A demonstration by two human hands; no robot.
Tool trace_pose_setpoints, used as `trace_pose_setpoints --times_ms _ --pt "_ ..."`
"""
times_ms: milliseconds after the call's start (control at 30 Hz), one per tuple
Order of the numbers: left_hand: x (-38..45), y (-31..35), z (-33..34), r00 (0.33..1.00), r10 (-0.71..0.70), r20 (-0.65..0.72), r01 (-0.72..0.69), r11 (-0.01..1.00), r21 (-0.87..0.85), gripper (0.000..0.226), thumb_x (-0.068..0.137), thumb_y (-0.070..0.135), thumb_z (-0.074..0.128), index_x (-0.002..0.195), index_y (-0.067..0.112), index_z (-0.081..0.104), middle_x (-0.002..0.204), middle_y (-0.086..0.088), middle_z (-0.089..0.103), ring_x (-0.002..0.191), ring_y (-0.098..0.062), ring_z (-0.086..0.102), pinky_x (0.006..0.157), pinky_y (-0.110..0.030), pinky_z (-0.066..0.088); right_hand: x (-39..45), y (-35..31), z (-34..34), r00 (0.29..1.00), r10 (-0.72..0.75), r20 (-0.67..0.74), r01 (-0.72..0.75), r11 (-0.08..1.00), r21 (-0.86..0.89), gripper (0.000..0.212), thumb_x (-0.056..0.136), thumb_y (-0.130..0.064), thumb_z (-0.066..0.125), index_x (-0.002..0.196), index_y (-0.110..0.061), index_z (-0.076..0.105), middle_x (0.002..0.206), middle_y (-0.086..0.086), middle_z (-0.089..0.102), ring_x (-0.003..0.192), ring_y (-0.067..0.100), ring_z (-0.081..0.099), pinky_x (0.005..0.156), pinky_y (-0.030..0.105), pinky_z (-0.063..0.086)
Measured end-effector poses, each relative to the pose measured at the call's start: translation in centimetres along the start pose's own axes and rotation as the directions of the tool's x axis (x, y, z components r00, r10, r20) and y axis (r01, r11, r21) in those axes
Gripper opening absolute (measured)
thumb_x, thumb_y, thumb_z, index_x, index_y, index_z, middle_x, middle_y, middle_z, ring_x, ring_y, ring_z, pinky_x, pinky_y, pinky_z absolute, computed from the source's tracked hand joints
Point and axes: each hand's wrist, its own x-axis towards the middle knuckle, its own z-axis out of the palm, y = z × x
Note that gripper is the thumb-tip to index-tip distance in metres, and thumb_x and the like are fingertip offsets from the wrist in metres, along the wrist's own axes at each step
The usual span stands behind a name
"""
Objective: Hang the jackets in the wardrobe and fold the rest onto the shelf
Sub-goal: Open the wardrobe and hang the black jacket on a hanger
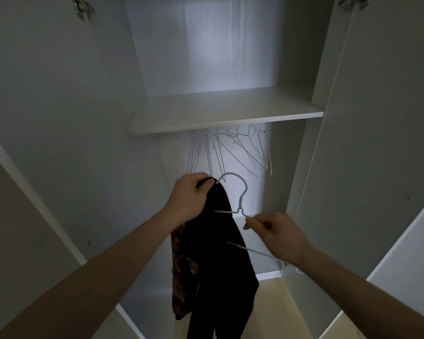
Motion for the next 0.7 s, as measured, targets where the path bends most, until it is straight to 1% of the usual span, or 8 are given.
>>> trace_pose_setpoints --times_ms 67,133,267,333,400,467,600,700 --pt "-0.1 1.8 0.4 0.999 0.009 0.040 -0.008 0.999 -0.046 0.025 0.105 0.027 0.056 0.096 0.021 0.078 0.091 0.012 0.075 0.088 -0.002 0.069 0.082 -0.018 0.051 0.3 -0.4 0.7 0.997 0.064 -0.031 -0.060 0.993 0.098 0.043 0.103 -0.049 0.056 0.069 -0.031 0.075 0.044 -0.009 0.037 0.042 0.007 0.039 0.053 0.019 0.028" --pt "-0.3 3.1 0.5 0.985 0.037 0.168 -0.028 0.998 -0.059 0.025 0.105 0.033 0.056 0.102 0.024 0.079 0.099 0.016 0.077 0.096 0.002 0.069 0.093 -0.022 0.052 0.4 -0.5 1.2 0.989 0.111 -0.097 -0.083 0.964 0.253 0.050 0.101 -0.049 0.058 0.055 -0.027 0.063 0.045 -0.010 0.040 0.043 0.004 0.039 0.053 0.016 0.030" --pt "-1.3 4.1 0.0 0.912 0.084 0.400 -0.100 0.995 0.018 0.030 0.103 0.049 0.053 0.123 0.036 0.071 0.109 0.030 0.071 0.101 0.012 0.064 0.092 -0.012 0.047 -0.2 -0.1 2.0 0.971 0.146 -0.191 -0.043 0.887 0.461 0.057 0.102 -0.042 0.061 0.050 -0.025 0.047 0.053 -0.001 0.033 0.053 0.012 0.033 0.058 0.020 0.031" --pt "-1.3 3.8 -0.8 0.918 0.152 0.365 -0.212 0.968 0.131 0.033 0.103 0.050 0.049 0.130 0.041 0.064 0.104 0.036 0.065 0.099 0.008 0.059 0.087 -0.010 0.041 -0.4 0.0 2.3 0.967 0.167 -0.194 -0.036 0.838 0.544 0.056 0.102 -0.042 0.060 0.050 -0.026 0.047 0.054 0.002 0.032 0.053 0.014 0.032 0.057 0.019 0.031" --pt "-0.9 3.2 -1.8 0.905 0.290 0.311 -0.396 0.842 0.367 0.030 0.102 0.047 0.049 0.127 0.040 0.064 0.112 0.033 0.062 0.104 0.002 0.046 0.094 -0.021 0.032 -0.5 -0.2 2.3 0.962 0.173 -0.213 -0.014 0.806 0.592 0.055 0.102 -0.039 0.059 0.049 -0.028 0.051 0.053 0.000 0.034 0.051 0.011 0.033 0.056 0.014 0.032" --pt "-0.3 2.7 -2.9 0.884 0.351 0.308 -0.461 0.757 0.462 0.022 0.102 0.047 0.050 0.114 0.040 0.067 0.106 0.028 0.062 0.104 -0.004 0.040 0.096 -0.032 0.028 -0.5 -0.5 2.1 0.958 0.159 -0.239 0.019 0.795 0.607 0.056 0.105 -0.029 0.059 0.050 -0.028 0.056 0.052 -0.002 0.038 0.050 0.008 0.035 0.055 0.011 0.034" --pt "1.3 2.1 -3.5 0.858 0.393 0.329 -0.510 0.719 0.471 0.019 0.102 0.047 0.052 0.096 0.038 0.067 0.082 0.024 0.062 0.090 -0.003 0.038 0.093 -0.032 0.028 -0.6 -1.8 1.2 0.960 0.128 -0.247 0.034 0.828 0.560 0.042 0.104 -0.026 0.060 0.064 -0.025 0.073 0.053 0.005 0.041 0.051 0.014 0.039 0.056 0.013 0.035" --pt "1.9 1.5 -4.0 0.876 0.366 0.314 -0.475 0.764 0.436 0.018 0.101 0.044 0.052 0.095 0.038 0.068 0.079 0.021 0.062 0.091 -0.004 0.042 0.088 -0.032 0.036 -0.7 -2.3 0.0 0.926 0.106 -0.363 0.072 0.893 0.445 0.013 0.099 -0.021 0.067 0.099 -0.021 0.080 0.084 -0.002 0.069 0.077 0.009 0.061 0.074 0.014 0.045"
